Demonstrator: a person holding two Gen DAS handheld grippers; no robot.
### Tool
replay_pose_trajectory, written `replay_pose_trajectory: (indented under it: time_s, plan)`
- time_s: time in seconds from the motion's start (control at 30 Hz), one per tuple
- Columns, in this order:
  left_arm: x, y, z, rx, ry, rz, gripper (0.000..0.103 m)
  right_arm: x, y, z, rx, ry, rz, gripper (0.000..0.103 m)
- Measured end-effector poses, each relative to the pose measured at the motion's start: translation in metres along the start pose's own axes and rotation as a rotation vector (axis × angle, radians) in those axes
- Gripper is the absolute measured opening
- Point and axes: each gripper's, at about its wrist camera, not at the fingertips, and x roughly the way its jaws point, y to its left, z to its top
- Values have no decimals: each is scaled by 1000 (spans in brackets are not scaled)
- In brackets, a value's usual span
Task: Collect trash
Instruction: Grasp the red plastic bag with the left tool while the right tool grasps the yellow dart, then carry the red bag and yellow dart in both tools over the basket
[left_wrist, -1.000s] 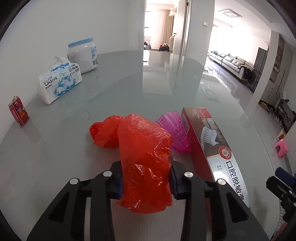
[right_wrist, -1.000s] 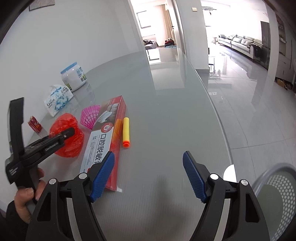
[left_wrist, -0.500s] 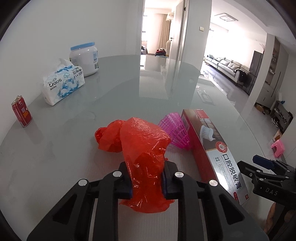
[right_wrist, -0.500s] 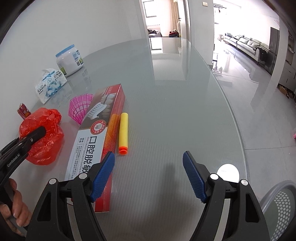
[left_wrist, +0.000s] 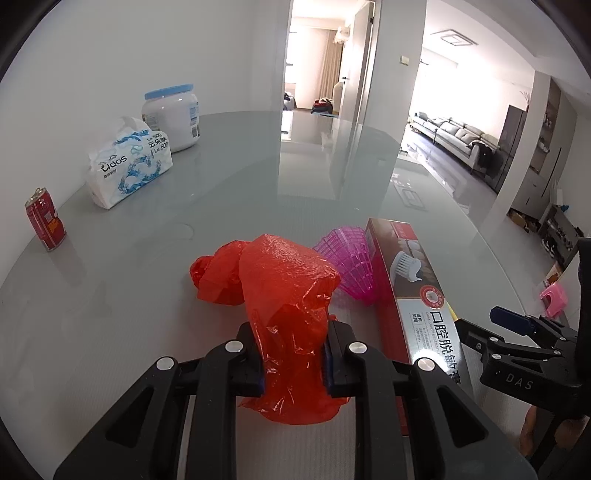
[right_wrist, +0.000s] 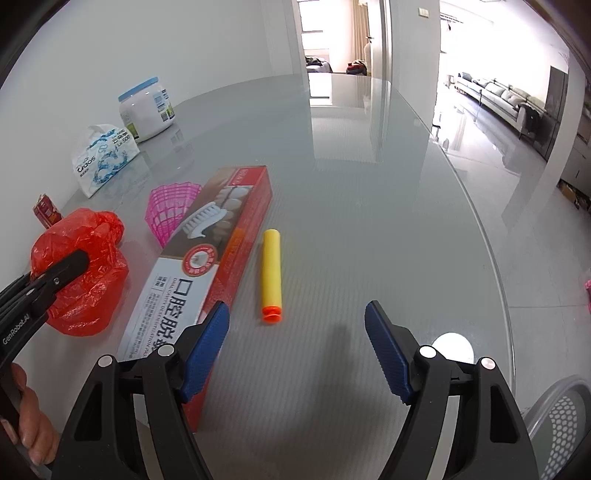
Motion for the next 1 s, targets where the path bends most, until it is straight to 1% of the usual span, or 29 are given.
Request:
replay_pose_trajectory:
  time_s: [0.13, 0.2, 0.23, 0.4, 0.43, 0.47, 0.5, 0.57, 0.67, 0.77, 0.87, 1.0]
  plan:
    - [0, 0, 0, 4, 0, 0, 21, 10, 7, 4, -28, 6, -24, 72]
    - [0, -1, 0, 2, 0, -1, 21, 15, 12, 6, -55, 13, -49, 63]
    - [0, 0, 0, 1, 1, -1, 21, 18, 13, 8, -60, 16, -48, 57]
    - [-1, 0, 0, -2, 0, 3, 21, 22, 17, 14, -71, 18, -35, 44]
    - [-1, 0, 0, -2, 0, 3, 21, 23, 19, 15, -77, 18, -26, 35]
    - [-1, 0, 0, -2, 0, 2, 21, 23, 22, 15, -83, 19, -16, 22]
    - [-1, 0, 0, -2, -1, 2, 21, 23, 23, 15, -88, 22, -12, 13]
    - [-1, 0, 0, -3, -2, 1, 21, 22, 25, 13, -88, 13, -22, 12]
    - [-3, -1, 0, 1, -12, 1, 21, 16, 20, 9, -49, 5, 0, 12]
    - [-6, -3, -1, 12, -21, 0, 21, 0, 13, 1, -6, -18, 15, 12]
    - [-9, -5, -4, 24, -18, -5, 21, -18, 1, -11, 29, -33, 12, 12]
    - [-24, -8, -6, 36, -32, -4, 21, -46, -16, -27, 80, -56, 3, 12]
